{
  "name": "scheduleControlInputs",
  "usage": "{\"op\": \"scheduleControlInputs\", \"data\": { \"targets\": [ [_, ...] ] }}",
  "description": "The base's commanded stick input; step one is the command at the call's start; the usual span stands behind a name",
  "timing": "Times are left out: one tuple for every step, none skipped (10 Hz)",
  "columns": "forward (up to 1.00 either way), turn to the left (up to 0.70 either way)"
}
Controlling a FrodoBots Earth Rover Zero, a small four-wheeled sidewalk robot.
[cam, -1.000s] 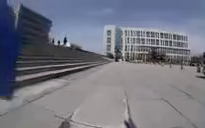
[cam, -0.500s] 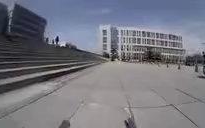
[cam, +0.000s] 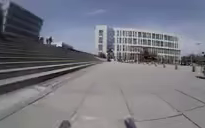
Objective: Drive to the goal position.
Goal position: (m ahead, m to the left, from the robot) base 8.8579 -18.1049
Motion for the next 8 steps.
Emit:
{"op": "scheduleControlInputs", "data": {
  "targets": [
    [0.70, 0.00],
    [0.70, 0.00],
    [0.70, 0.00],
    [0.70, 0.00],
    [0.70, 0.00],
    [0.70, 0.00],
    [0.70, 0.00],
    [0.70, 0.00]
  ]
}}
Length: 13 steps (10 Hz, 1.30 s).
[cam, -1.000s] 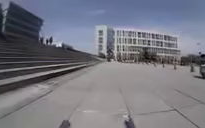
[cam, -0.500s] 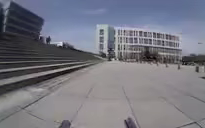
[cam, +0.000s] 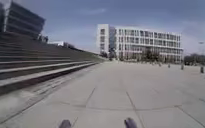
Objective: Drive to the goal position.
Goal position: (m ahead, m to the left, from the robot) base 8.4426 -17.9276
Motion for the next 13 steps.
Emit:
{"op": "scheduleControlInputs", "data": {
  "targets": [
    [0.70, -0.03],
    [0.70, -0.34],
    [0.70, -0.35],
    [0.70, -0.35],
    [0.70, -0.35],
    [0.70, -0.35],
    [0.70, -0.35],
    [0.70, -0.35],
    [0.70, -0.15],
    [0.70, -0.01],
    [0.70, 0.00],
    [0.70, 0.00],
    [0.70, 0.00]
  ]
}}
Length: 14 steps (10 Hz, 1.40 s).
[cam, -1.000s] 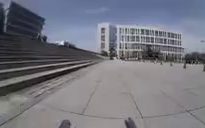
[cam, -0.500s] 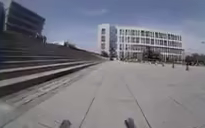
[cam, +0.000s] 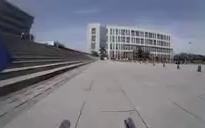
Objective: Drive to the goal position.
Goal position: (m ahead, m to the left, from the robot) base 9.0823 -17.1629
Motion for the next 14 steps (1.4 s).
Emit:
{"op": "scheduleControlInputs", "data": {
  "targets": [
    [0.70, 0.00],
    [0.70, 0.00],
    [0.70, 0.00],
    [0.70, 0.00],
    [0.70, 0.00],
    [0.70, -0.20],
    [0.70, -0.35],
    [0.70, -0.35],
    [0.70, -0.26],
    [0.70, 0.00],
    [0.70, 0.00],
    [0.70, 0.00],
    [0.70, -0.05],
    [0.70, -0.35]
  ]
}}
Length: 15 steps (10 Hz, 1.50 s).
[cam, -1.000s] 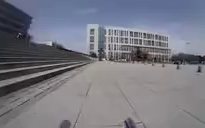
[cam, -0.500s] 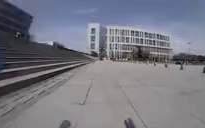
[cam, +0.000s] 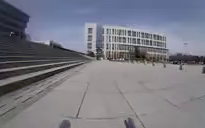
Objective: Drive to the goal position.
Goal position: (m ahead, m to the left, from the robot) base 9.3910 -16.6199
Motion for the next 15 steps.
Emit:
{"op": "scheduleControlInputs", "data": {
  "targets": [
    [0.70, -0.35],
    [0.70, -0.35],
    [0.70, -0.15],
    [0.70, 0.00],
    [0.70, 0.00],
    [0.70, 0.00],
    [0.70, 0.00],
    [0.70, 0.00],
    [0.70, 0.00],
    [0.70, 0.00],
    [0.70, 0.00],
    [0.70, 0.00],
    [0.70, 0.00],
    [0.70, 0.00],
    [0.70, 0.00]
  ]
}}
